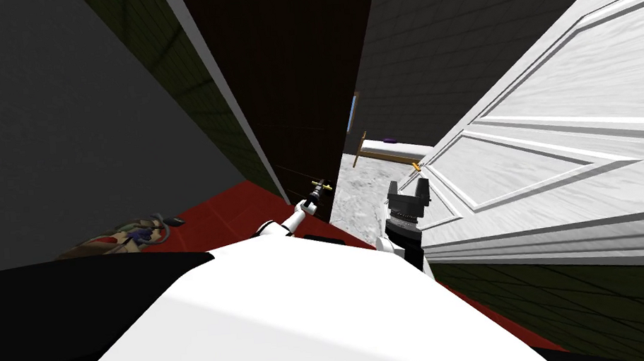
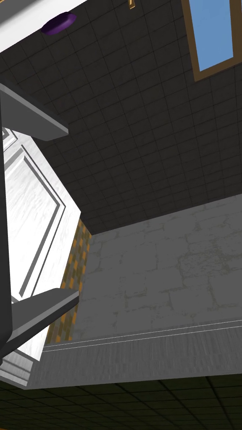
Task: Push the door open
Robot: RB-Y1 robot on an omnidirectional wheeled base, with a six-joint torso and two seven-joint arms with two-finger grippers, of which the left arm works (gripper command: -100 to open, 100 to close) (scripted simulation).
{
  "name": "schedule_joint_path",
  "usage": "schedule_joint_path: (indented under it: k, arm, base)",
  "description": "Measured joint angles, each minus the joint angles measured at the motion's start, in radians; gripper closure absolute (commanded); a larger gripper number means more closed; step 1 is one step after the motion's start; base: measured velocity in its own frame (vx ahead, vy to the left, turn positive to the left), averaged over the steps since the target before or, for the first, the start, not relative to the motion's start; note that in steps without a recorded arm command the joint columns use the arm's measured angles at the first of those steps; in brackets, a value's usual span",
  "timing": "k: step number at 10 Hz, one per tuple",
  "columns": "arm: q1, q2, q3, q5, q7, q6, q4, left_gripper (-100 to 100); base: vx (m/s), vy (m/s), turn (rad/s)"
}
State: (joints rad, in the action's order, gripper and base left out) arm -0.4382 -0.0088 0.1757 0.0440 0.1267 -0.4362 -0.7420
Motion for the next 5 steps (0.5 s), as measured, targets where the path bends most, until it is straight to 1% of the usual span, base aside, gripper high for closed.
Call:
schedule_joint_path:
  k: [5]
  arm:
    - [0.001,0.002,0.000,0.000,0.000,0.004,-0.001,100]
  base:
    - [-0.012,0.005,-0.004]
